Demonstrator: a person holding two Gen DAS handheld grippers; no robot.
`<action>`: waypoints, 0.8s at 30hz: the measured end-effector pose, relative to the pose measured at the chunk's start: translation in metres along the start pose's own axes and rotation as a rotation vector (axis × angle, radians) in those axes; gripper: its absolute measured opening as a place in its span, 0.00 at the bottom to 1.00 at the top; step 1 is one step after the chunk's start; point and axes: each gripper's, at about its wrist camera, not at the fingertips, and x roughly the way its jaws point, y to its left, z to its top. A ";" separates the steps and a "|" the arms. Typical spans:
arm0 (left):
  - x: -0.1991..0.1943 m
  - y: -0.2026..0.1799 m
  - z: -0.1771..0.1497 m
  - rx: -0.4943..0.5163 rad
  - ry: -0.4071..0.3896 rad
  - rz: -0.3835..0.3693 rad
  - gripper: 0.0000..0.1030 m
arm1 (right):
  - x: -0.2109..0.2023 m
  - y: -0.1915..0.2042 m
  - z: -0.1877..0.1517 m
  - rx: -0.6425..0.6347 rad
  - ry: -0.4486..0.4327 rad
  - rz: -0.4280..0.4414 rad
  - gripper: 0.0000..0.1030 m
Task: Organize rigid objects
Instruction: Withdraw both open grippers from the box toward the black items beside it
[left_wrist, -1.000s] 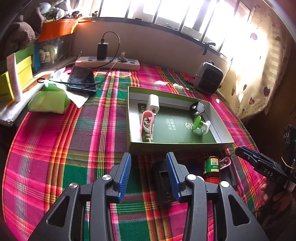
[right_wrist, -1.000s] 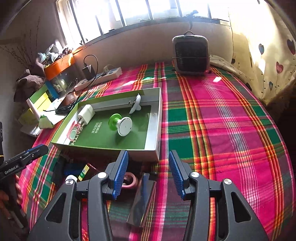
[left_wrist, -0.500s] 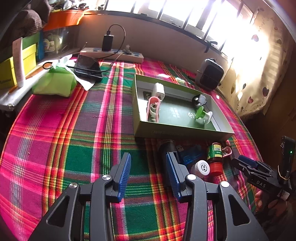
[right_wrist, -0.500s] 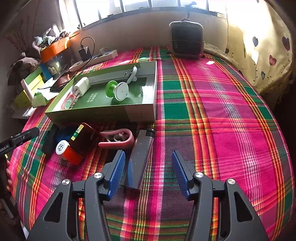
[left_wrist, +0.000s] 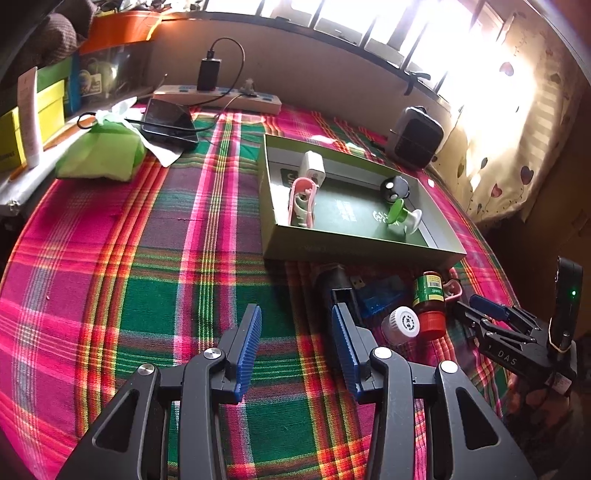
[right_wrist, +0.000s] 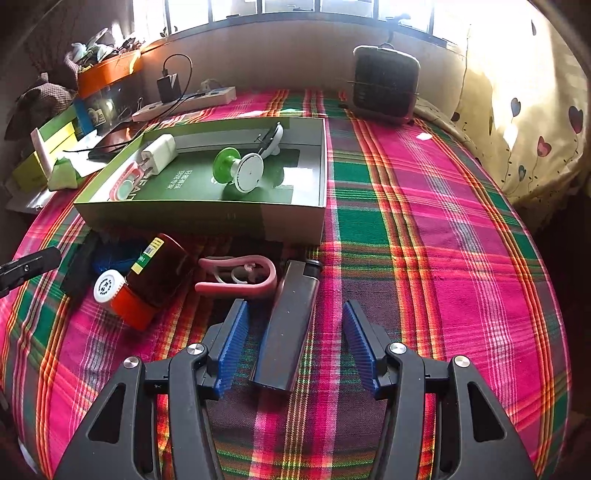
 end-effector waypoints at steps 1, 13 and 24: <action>0.000 0.000 0.000 0.000 0.002 -0.002 0.38 | 0.000 0.000 0.000 0.001 0.000 -0.002 0.52; 0.003 -0.005 0.000 0.007 0.015 0.006 0.38 | -0.001 -0.003 0.000 0.009 -0.004 0.001 0.42; 0.003 -0.017 0.000 0.016 0.021 0.012 0.38 | -0.004 -0.011 -0.003 0.005 -0.010 0.014 0.24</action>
